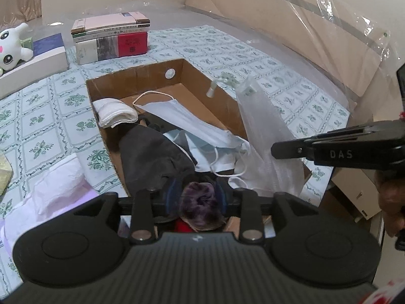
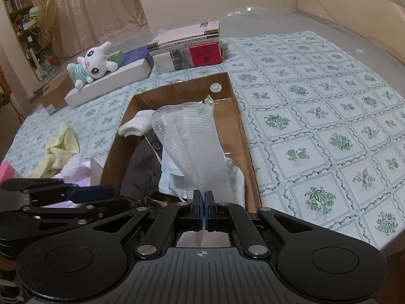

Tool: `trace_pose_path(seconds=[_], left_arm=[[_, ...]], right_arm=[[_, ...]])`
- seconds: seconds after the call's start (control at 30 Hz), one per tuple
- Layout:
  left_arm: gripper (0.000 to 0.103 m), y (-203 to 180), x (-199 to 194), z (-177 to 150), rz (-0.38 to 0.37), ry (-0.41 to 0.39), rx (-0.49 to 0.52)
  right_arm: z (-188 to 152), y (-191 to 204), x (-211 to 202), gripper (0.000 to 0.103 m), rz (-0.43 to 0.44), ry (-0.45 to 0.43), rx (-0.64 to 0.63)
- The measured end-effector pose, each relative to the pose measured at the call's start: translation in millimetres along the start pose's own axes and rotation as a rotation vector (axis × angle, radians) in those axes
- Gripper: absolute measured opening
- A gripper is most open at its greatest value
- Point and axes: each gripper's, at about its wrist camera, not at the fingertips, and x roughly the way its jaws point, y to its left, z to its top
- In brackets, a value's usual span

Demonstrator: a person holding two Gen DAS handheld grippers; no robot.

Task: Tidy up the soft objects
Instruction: 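Open the left tool to drop the scrunchie while the right tool releases the mesh bag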

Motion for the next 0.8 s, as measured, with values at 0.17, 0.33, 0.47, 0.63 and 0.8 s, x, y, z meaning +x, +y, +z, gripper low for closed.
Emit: trace_pose_path(seconds=[0.17, 0.33, 0.47, 0.63, 0.8], left_arm=[[0.032, 8, -20, -4, 0.006, -0.032, -0.024], [0.041, 14, -37, -9, 0.030, -0.067, -0.044], [0.052, 17, -46, -14, 0.046, -0.082, -0.043], [0.060, 22, -55, -24, 0.068, -0.090, -0.043], [0.062, 27, -66, -35, 0.071, -0.094, -0.051]], right_arm=[[-1, 0, 6, 0.001, -0.010, 0.012, -0.012], [-4, 2, 14, 0.002, 0.000, 0.022, -0.016], [-5, 2, 22, 0.002, 0.023, 0.035, -0.015], [-9, -1, 21, 0.055, 0.018, 0.012, 0.002], [-13, 0, 7, 0.070, 0.012, -0.020, 0.013]])
